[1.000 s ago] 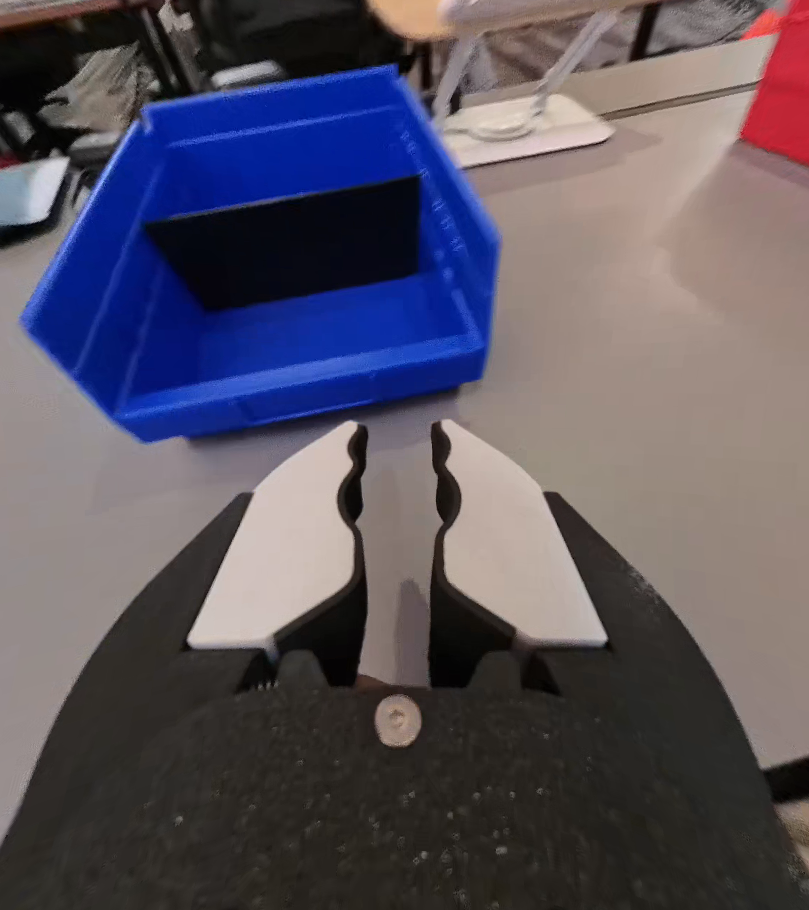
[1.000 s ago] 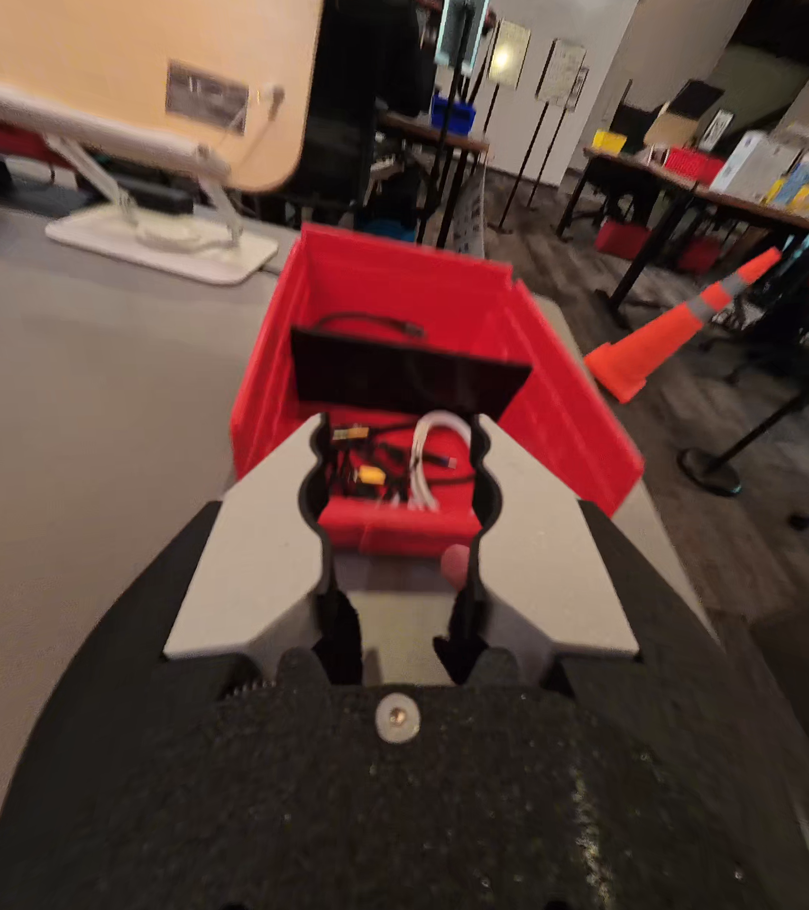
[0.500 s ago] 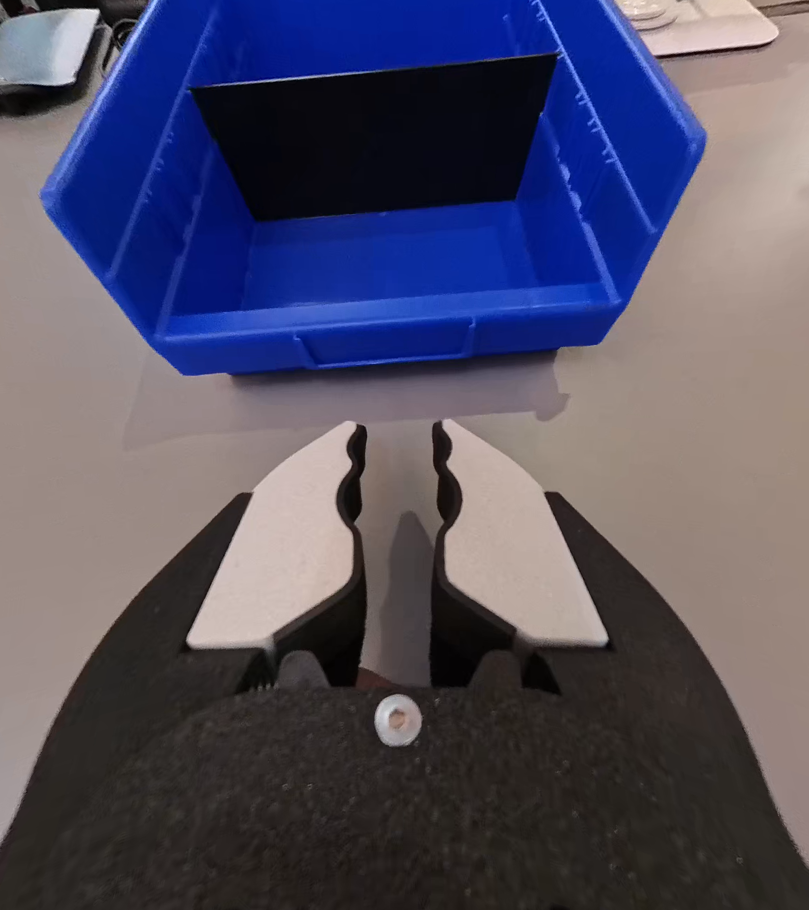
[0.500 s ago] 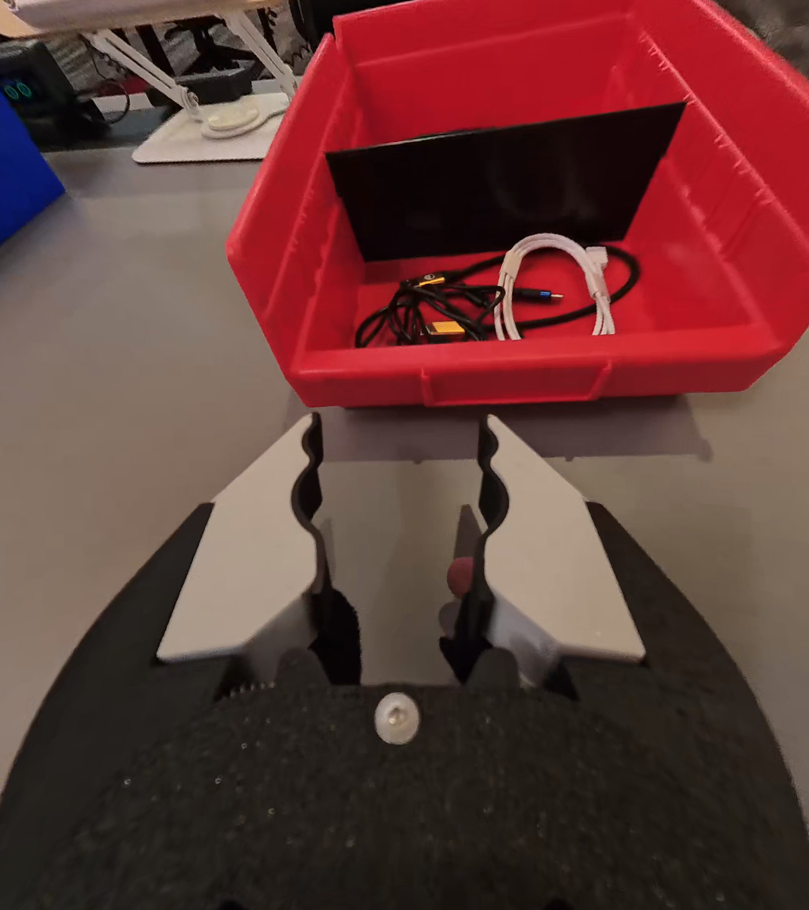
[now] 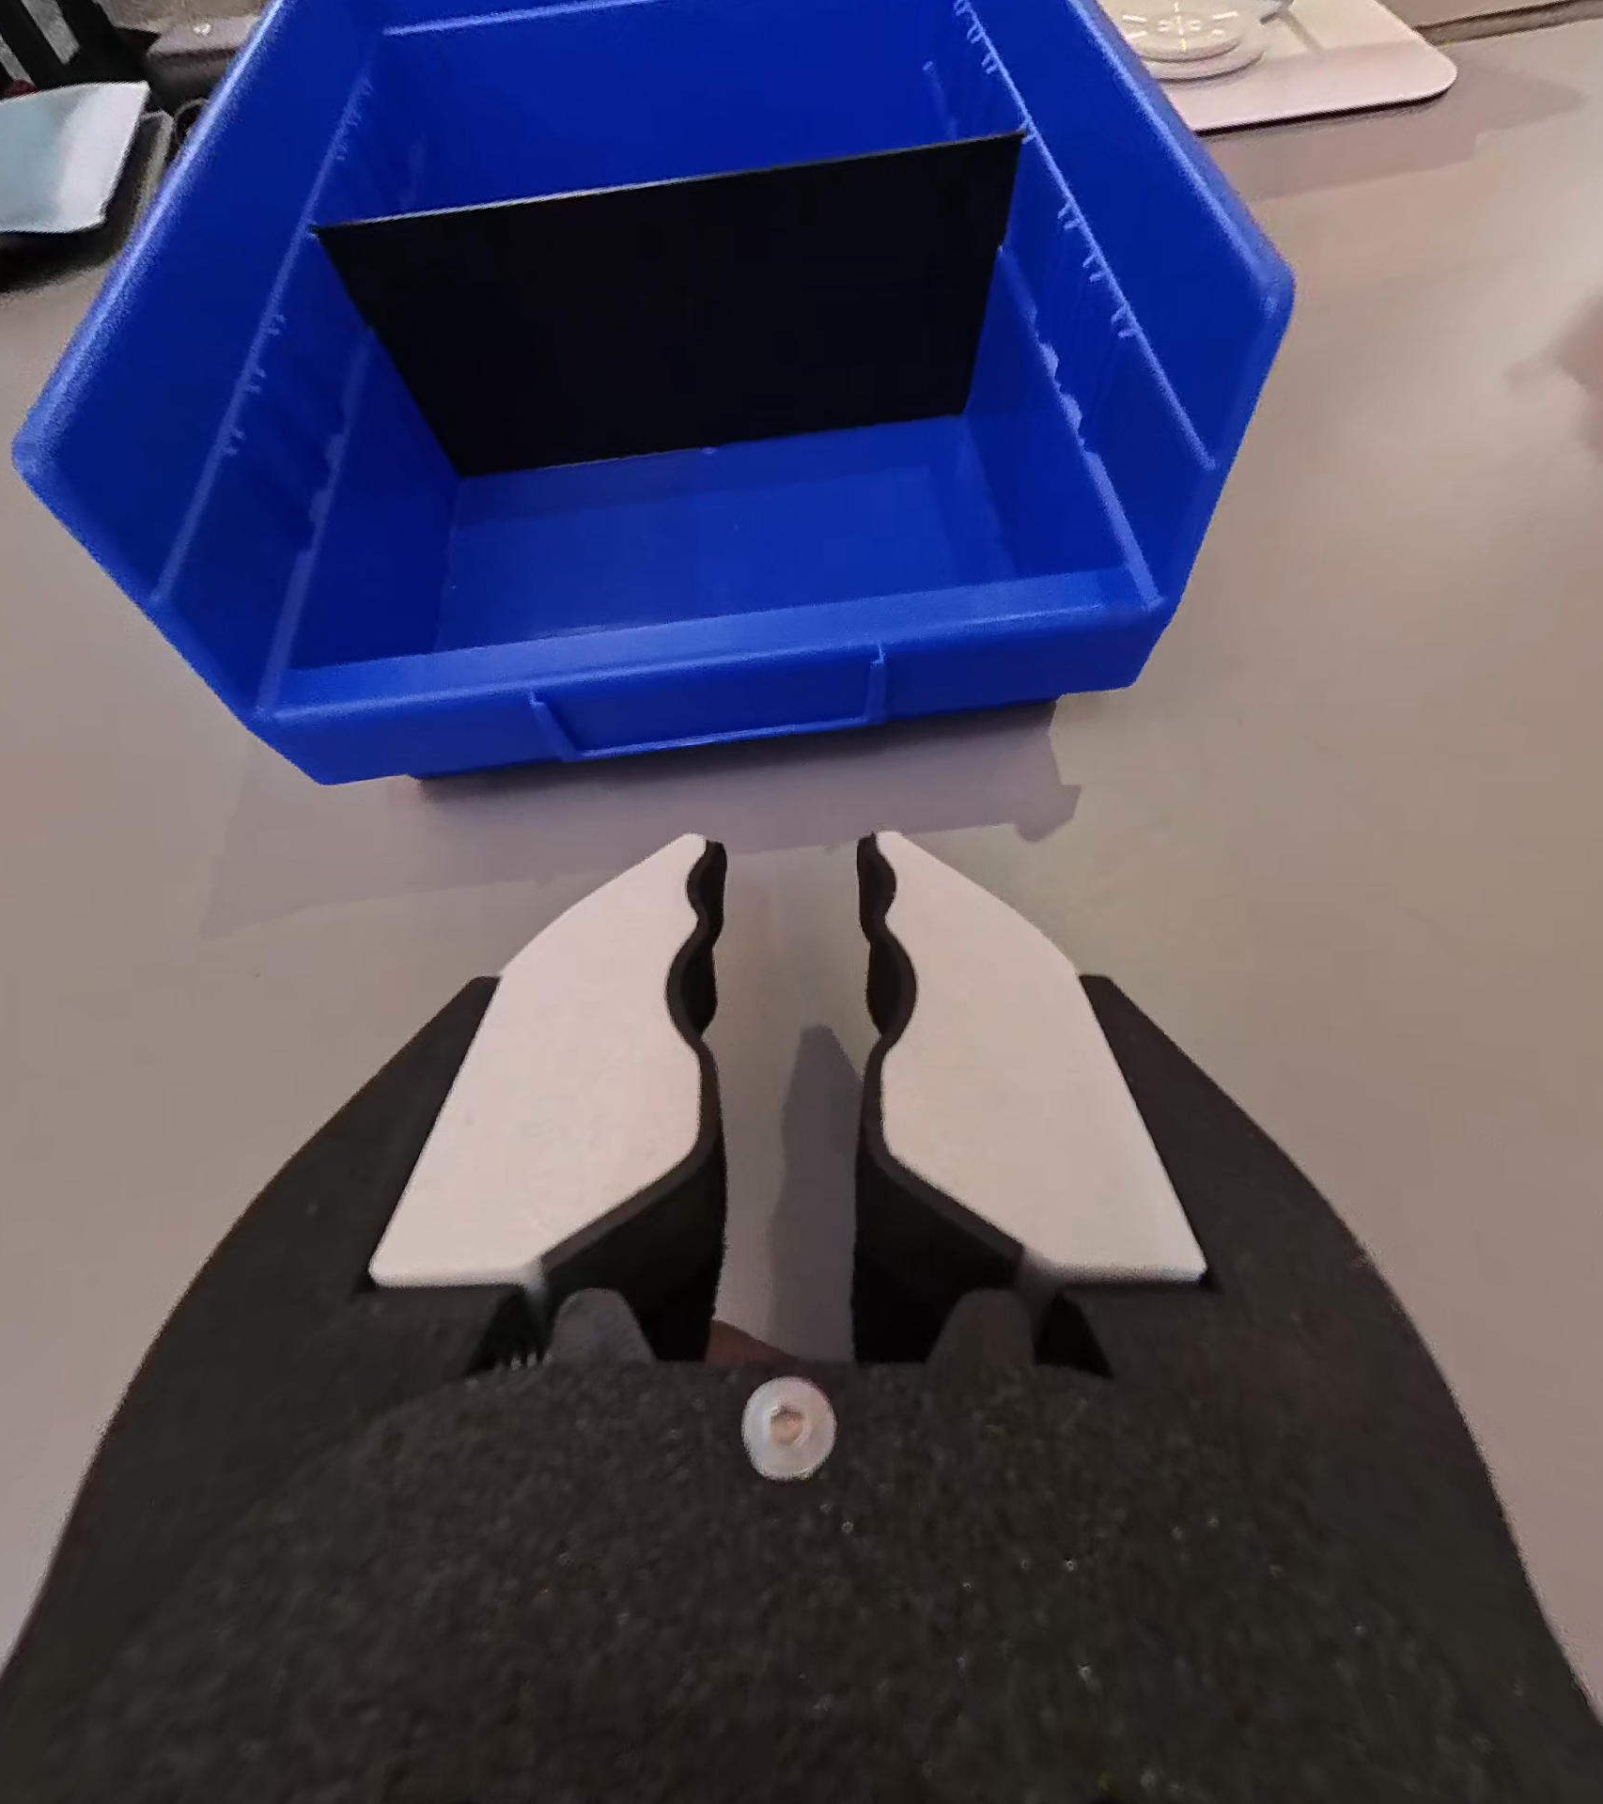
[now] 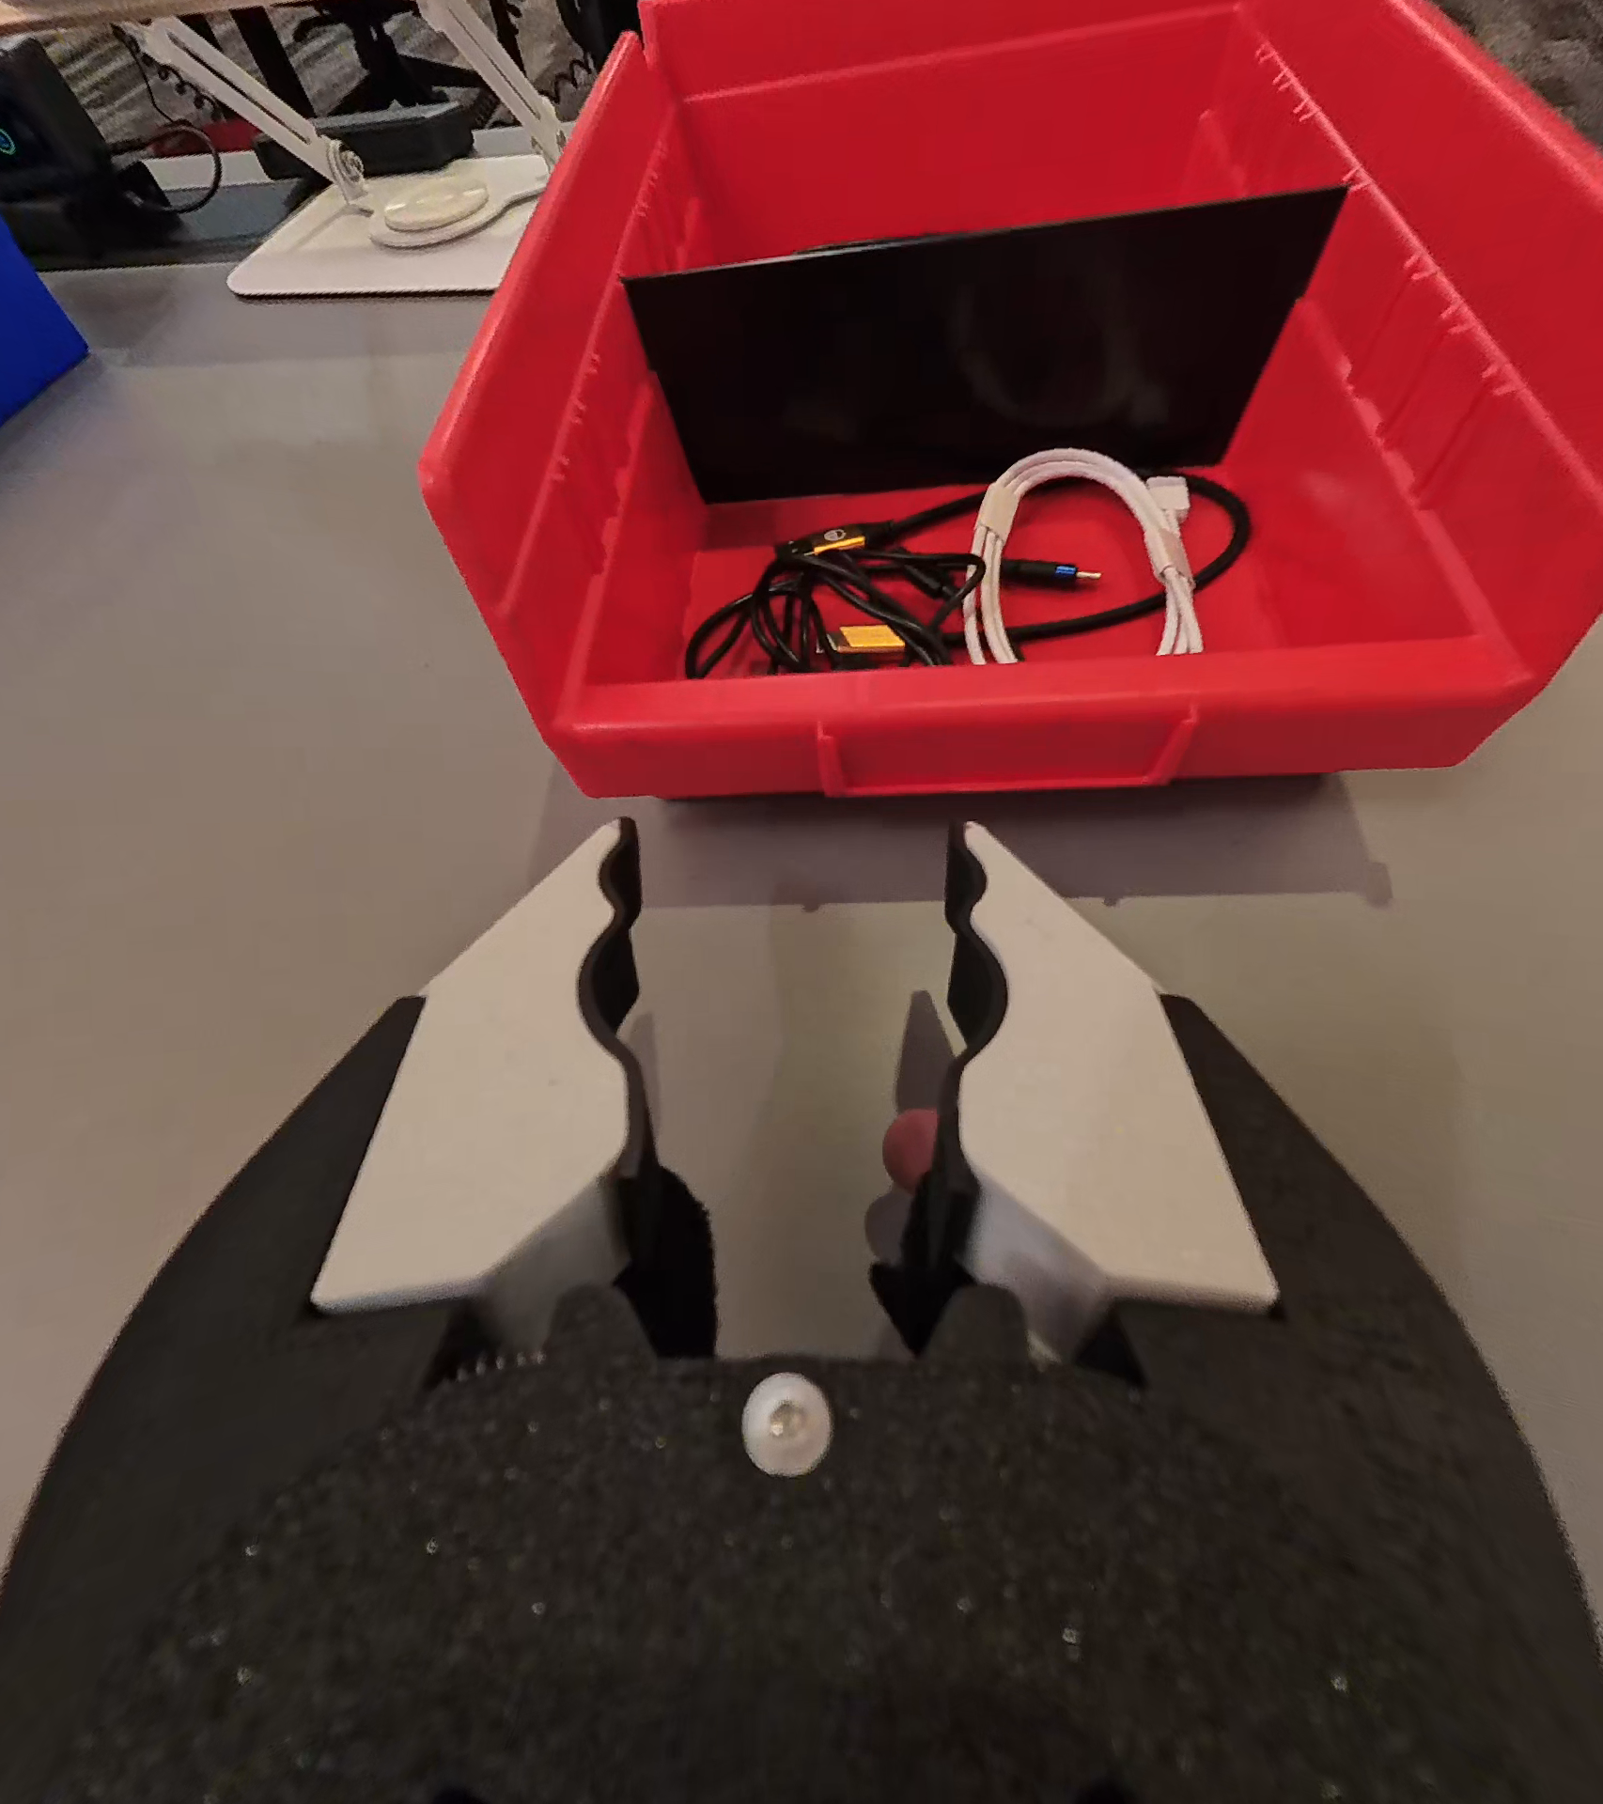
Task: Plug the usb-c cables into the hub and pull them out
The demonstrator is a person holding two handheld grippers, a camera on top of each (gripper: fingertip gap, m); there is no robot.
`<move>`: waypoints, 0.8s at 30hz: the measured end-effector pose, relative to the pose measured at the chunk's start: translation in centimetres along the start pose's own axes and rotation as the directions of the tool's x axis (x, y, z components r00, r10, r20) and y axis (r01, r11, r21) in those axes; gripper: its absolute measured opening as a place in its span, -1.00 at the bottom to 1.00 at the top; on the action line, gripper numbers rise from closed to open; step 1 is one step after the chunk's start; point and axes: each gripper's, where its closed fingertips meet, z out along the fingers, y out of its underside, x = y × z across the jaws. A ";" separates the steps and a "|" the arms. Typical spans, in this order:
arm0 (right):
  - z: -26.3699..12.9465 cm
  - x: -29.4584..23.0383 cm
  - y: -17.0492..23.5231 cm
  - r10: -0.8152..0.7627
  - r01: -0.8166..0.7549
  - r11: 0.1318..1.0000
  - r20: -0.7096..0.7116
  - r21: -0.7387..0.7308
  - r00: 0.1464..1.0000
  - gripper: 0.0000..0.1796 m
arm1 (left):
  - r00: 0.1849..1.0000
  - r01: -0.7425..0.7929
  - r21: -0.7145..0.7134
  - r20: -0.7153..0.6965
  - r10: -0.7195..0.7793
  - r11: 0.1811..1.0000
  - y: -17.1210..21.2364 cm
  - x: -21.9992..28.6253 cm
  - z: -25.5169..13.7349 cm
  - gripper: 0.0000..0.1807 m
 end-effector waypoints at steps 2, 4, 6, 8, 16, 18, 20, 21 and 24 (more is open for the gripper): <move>-0.1 0.2 0.0 -0.006 0.006 1.000 -0.008 0.001 1.000 -0.31 | 1.000 -0.002 -0.004 -0.003 0.002 1.000 0.1 0.1 0.0 -0.71; 0.0 0.4 0.2 -0.007 0.007 1.000 -0.014 -0.006 1.000 -0.31 | 1.000 0.003 -0.003 -0.008 -0.003 1.000 0.0 0.2 0.0 -0.71; 0.1 0.6 0.3 -0.007 0.007 1.000 -0.017 -0.010 1.000 -0.31 | 1.000 0.001 -0.001 -0.007 -0.001 1.000 0.0 0.2 0.0 -0.71; 0.1 0.7 0.2 -0.007 0.007 1.000 -0.019 -0.009 1.000 -0.31 | 1.000 -0.007 -0.006 -0.007 0.007 1.000 0.1 0.2 0.0 -0.71; 1.4 -7.5 -2.4 -0.121 0.111 0.991 0.134 0.079 0.984 -0.27 | 0.981 -0.138 0.096 -0.121 0.149 0.986 -1.4 4.5 -0.7 -0.56; 3.0 -8.3 -3.4 -0.161 0.154 0.985 0.085 0.083 0.983 -0.28 | 0.968 -0.171 0.130 -0.163 0.191 0.977 -2.0 6.8 -0.9 -0.48; 4.0 -9.2 -4.3 -0.113 0.104 0.991 0.110 0.079 0.988 -0.30 | 0.953 -0.198 0.165 -0.200 0.229 0.966 -2.4 9.1 -1.0 -0.39; 4.3 -9.7 -4.4 -0.090 0.080 0.994 0.135 0.075 0.987 -0.33 | 0.945 -0.217 0.181 -0.206 0.253 0.959 -2.5 10.2 -1.0 -0.32; 4.0 -11.8 -3.8 -0.082 0.069 0.995 0.220 0.066 0.972 -0.37 | 0.915 -0.296 0.216 -0.215 0.341 0.930 -2.5 13.6 -1.2 -0.28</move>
